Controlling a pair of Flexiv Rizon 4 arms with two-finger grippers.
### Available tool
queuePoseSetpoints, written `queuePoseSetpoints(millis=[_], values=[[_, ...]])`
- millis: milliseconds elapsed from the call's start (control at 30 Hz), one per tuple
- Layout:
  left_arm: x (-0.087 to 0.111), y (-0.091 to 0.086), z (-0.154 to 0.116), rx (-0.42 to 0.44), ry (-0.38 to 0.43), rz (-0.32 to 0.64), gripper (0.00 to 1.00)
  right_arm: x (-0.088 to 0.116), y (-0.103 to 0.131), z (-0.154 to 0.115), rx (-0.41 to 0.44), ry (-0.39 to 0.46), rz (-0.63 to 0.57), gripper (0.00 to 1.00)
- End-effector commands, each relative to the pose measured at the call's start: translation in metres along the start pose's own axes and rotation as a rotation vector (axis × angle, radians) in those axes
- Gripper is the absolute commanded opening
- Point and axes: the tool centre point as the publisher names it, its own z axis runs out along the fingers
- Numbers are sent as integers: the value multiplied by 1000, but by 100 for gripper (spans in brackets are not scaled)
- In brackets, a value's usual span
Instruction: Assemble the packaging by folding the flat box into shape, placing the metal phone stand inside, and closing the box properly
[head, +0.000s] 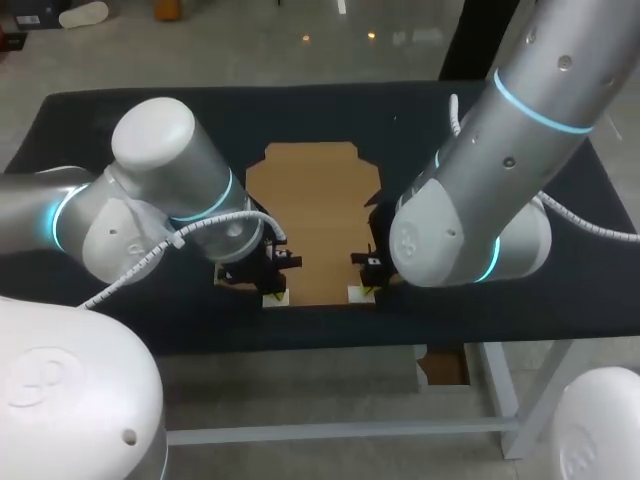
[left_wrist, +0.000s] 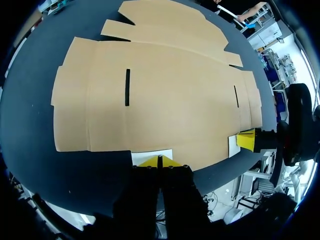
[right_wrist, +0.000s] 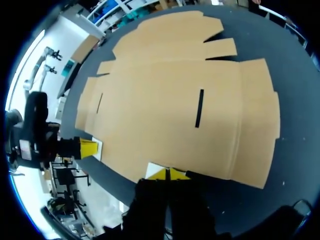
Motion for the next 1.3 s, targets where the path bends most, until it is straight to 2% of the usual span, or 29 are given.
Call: queuePoseSetpoints(millis=[33,200,600,700,1200,1300], values=[[-2,-1,-2,3,10,3,0,1,-4,0,-36,7,-2,0],[-4,-2,-16,8,32,8,0,-3,-1,-14,-63,25,0,0],[-15,-6,-53,28,102,8,0,-16,6,-47,-131,185,-21,0],[-17,-9,-62,20,128,14,0,-20,8,-54,-136,188,-20,0],[-23,-24,-95,22,189,21,0,-40,29,-79,-150,341,-58,0],[-26,-31,-97,22,197,20,0,-45,36,-83,-153,335,-54,0]])
